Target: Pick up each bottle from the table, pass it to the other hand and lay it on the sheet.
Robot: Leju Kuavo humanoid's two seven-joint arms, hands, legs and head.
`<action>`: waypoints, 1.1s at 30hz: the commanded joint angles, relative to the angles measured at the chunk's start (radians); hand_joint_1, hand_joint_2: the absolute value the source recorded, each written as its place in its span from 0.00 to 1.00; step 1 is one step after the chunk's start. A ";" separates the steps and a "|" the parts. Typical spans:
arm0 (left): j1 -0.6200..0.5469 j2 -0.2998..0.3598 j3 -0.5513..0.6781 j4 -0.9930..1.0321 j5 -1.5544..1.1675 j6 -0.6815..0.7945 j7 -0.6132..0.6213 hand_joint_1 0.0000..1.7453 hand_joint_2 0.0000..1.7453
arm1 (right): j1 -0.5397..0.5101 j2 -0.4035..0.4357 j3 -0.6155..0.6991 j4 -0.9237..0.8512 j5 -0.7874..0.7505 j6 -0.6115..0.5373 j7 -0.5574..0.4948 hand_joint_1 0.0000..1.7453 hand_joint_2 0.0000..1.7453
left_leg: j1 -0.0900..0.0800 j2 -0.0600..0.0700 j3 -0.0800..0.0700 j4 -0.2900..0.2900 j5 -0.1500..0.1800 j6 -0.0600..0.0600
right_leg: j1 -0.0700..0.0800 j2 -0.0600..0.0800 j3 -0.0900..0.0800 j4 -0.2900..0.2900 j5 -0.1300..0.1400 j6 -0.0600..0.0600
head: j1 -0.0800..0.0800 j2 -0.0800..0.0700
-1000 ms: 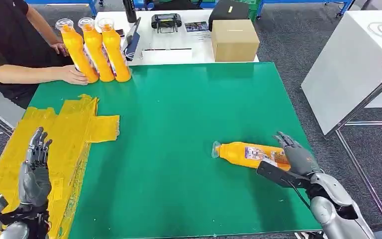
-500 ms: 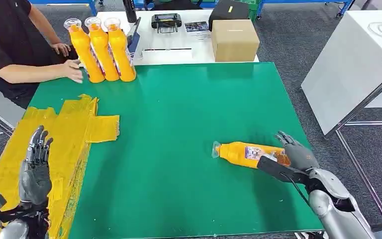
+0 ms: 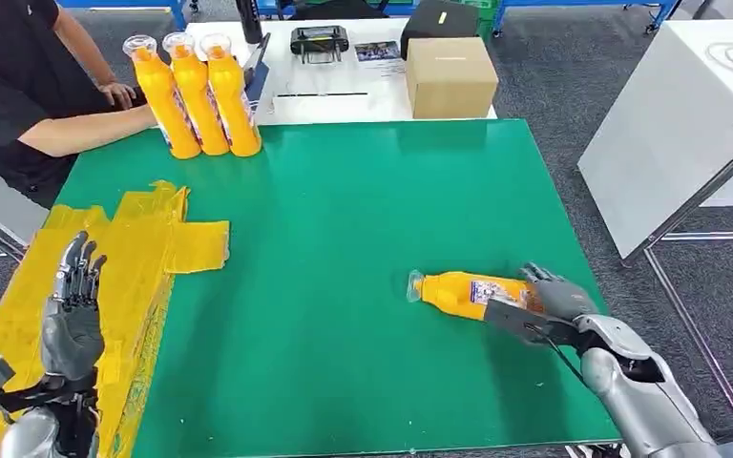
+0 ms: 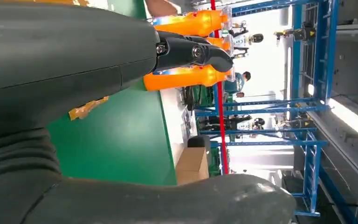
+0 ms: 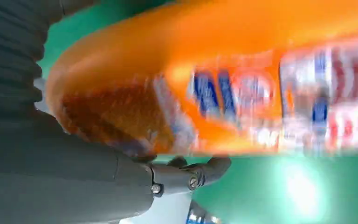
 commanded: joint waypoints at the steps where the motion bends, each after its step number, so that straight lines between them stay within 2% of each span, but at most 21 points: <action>1: -0.098 0.041 -0.043 0.168 0.013 0.001 0.000 0.00 0.00 | -0.119 -0.123 0.267 0.177 -0.125 0.122 -0.027 1.00 1.00 | -0.001 -0.003 0.004 -0.002 0.000 0.001 | -0.001 -0.003 0.005 -0.002 0.000 0.001 | 0.000 0.000; 11: -0.092 0.038 -0.043 0.158 0.016 0.002 -0.001 0.00 0.00 | -0.128 -0.122 0.286 0.175 -0.144 0.122 -0.012 1.00 1.00 | 0.000 -0.002 0.005 -0.001 0.000 0.000 | 0.000 -0.002 0.006 -0.002 0.000 0.000 | 0.000 0.000; 14: -0.087 0.036 -0.045 0.157 0.020 0.004 0.001 0.00 0.00 | -0.134 -0.132 0.304 0.173 -0.192 0.118 -0.008 1.00 1.00 | 0.000 -0.002 0.005 -0.001 0.000 0.001 | 0.000 -0.002 0.006 -0.002 0.000 0.000 | 0.000 0.000; 18: -0.058 0.039 -0.035 0.131 0.063 -0.007 0.031 0.00 0.00 | -0.113 -0.040 0.231 0.170 -0.260 0.005 -0.028 1.00 1.00 | 0.000 -0.001 0.006 -0.002 0.000 0.001 | 0.000 -0.001 0.007 -0.004 0.001 0.000 | 0.000 0.000; 19: -0.047 0.037 -0.030 0.124 0.100 -0.022 0.063 0.00 0.00 | -0.086 0.011 0.169 0.150 -0.286 -0.070 -0.053 1.00 1.00 | 0.001 0.001 0.006 -0.001 0.000 0.000 | 0.000 0.000 0.006 -0.002 0.000 0.000 | 0.000 0.000; 20: -0.036 0.034 -0.026 0.118 0.175 -0.066 0.121 0.00 0.00 | -0.059 0.073 0.116 0.117 -0.303 -0.123 -0.078 1.00 1.00 | 0.001 0.002 0.007 -0.003 0.000 0.000 | 0.001 0.001 0.007 -0.004 0.001 0.000 | 0.001 0.000; 21: -0.032 0.028 -0.022 0.142 0.363 -0.158 0.236 0.00 0.00 | -0.039 0.132 0.059 0.087 -0.346 -0.170 -0.114 1.00 1.00 | 0.001 0.004 0.007 -0.003 -0.001 0.000 | 0.001 0.003 0.007 -0.004 0.001 -0.001 | 0.000 0.000; 23: -0.016 0.022 -0.058 0.148 0.491 -0.187 0.321 0.00 0.00 | -0.009 0.237 -0.028 0.023 -0.405 -0.233 -0.164 1.00 1.00 | 0.001 0.007 0.008 -0.004 0.000 0.000 | 0.001 0.006 0.007 -0.004 0.002 -0.001 | 0.001 0.000; 32: -0.012 0.028 -0.087 0.136 0.502 -0.165 0.322 0.00 0.00 | 0.000 0.235 -0.044 0.001 -0.402 -0.229 -0.155 1.00 1.00 | 0.000 -0.001 0.002 -0.001 0.000 0.000 | 0.001 -0.002 0.002 0.002 -0.001 0.000 | 0.000 0.000; 33: -0.012 0.030 -0.089 0.139 0.512 -0.165 0.327 0.00 1.00 | 0.000 0.242 -0.054 0.003 -0.408 -0.228 -0.167 1.00 1.00 | 0.000 0.000 0.002 -0.001 -0.001 0.001 | 0.001 -0.001 0.002 0.002 -0.001 0.000 | 0.000 0.000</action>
